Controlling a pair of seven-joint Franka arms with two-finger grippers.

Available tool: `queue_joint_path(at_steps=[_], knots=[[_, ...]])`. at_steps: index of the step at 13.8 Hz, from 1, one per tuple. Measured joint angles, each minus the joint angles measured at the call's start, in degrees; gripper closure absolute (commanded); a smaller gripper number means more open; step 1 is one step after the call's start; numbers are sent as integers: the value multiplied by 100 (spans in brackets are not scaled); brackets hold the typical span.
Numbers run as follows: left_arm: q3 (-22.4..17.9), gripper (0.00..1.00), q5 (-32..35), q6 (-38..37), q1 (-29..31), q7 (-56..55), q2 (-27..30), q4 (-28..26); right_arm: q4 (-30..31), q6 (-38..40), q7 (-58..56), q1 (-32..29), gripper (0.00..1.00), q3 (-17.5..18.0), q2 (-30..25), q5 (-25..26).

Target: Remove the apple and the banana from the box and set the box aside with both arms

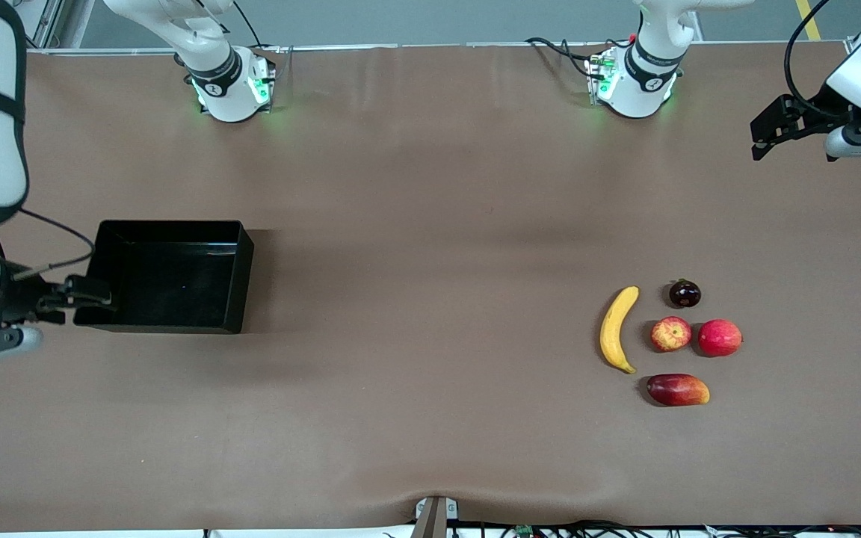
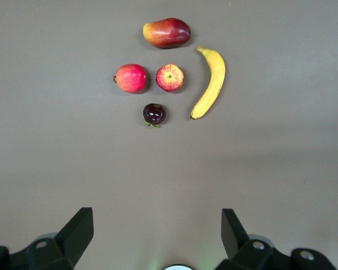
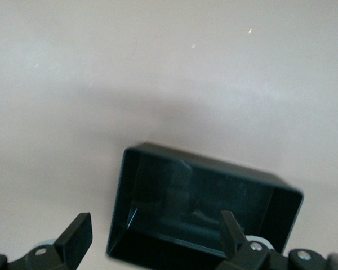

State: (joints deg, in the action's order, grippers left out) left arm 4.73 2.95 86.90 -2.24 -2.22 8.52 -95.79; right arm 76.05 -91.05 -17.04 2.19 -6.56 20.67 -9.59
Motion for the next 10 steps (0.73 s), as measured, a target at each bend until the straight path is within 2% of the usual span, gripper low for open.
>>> queue_joint_path(at_steps=[6,10], knots=[[0,0,0,1,0,0,10,-80,17,1638,961,34,0,-12,-1174,350],[3,0,0,8,-1,0,8,-89,327,1931,1422,30,0,-30,-1758,544]])
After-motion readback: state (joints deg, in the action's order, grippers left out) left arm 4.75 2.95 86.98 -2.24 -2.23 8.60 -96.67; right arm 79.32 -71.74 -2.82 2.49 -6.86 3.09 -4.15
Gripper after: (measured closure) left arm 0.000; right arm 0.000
